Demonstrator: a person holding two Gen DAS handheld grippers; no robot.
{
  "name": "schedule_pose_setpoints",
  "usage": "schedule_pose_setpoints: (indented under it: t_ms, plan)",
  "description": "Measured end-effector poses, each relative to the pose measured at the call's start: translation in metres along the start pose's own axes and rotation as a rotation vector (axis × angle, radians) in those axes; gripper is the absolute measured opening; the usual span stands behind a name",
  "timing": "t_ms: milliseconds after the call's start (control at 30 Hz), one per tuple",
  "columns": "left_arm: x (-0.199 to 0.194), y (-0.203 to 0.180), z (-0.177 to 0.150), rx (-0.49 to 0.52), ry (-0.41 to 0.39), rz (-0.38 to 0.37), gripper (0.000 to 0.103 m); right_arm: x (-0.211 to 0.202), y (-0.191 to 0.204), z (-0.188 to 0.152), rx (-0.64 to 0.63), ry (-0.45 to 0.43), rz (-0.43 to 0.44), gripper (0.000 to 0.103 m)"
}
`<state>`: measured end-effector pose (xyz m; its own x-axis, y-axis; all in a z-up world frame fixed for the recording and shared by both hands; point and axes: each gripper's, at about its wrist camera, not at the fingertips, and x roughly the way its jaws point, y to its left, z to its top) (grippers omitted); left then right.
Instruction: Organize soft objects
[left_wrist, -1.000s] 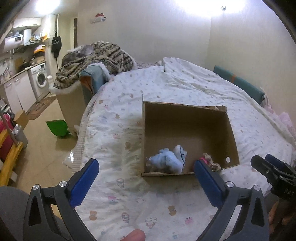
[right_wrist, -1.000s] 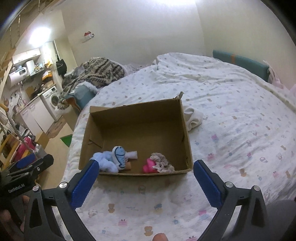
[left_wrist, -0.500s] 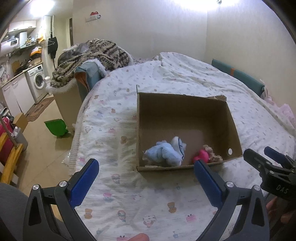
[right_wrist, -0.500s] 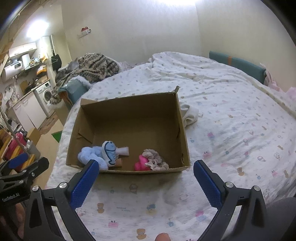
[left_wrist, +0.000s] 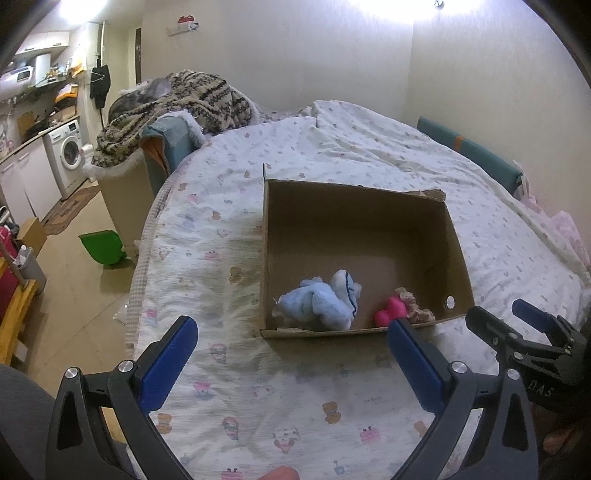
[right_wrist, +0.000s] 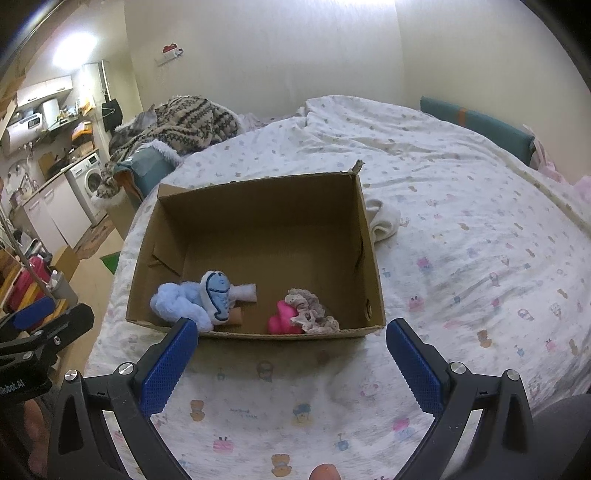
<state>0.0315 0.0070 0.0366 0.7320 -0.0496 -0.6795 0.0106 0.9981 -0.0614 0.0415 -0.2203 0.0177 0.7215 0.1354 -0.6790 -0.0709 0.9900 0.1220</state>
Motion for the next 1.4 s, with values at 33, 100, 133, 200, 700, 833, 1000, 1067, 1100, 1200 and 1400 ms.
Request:
schedule_pose_setpoints:
  t_ms: [33, 100, 133, 200, 700, 833, 1000, 1067, 1100, 1200, 1400]
  plan:
    - [0.0, 0.0, 0.0, 0.0, -0.001, -0.001, 0.102, 0.001, -0.001, 0.0, 0.002, 0.0, 0.0, 0.103]
    - [0.0, 0.0, 0.0, -0.001, -0.001, 0.001, 0.102, 0.001, -0.001, 0.0, 0.002, 0.002, -0.002, 0.103]
    - [0.0, 0.0, 0.0, -0.002, 0.0, 0.0, 0.102, 0.001, -0.001, 0.0, 0.003, 0.003, -0.002, 0.103]
    - [0.0, 0.0, 0.0, -0.001, 0.003, 0.001, 0.102, 0.001, -0.002, 0.0, 0.005, 0.005, -0.003, 0.103]
    - [0.001, 0.001, 0.0, -0.013, 0.011, 0.01, 0.102, 0.001, -0.005, 0.0, 0.015, 0.003, -0.006, 0.103]
    - [0.004, 0.002, -0.001, -0.022, 0.019, 0.007, 0.102, -0.001, -0.011, 0.0, 0.035, -0.009, -0.012, 0.103]
    - [0.005, 0.001, -0.001, -0.012, 0.023, 0.005, 0.102, -0.001, -0.011, 0.001, 0.044, -0.001, -0.011, 0.103]
    - [0.005, 0.0, -0.001, -0.011, 0.025, 0.003, 0.102, -0.002, -0.011, 0.001, 0.043, -0.003, -0.012, 0.103]
    - [0.006, 0.0, -0.001, -0.012, 0.027, 0.002, 0.102, -0.001, -0.011, 0.001, 0.044, -0.001, -0.011, 0.103]
    - [0.007, 0.001, -0.001, -0.013, 0.033, 0.003, 0.102, -0.001, -0.011, 0.0, 0.046, 0.003, -0.011, 0.103]
    - [0.008, 0.003, -0.001, -0.022, 0.038, -0.001, 0.102, -0.001, -0.011, 0.001, 0.046, 0.003, -0.011, 0.103]
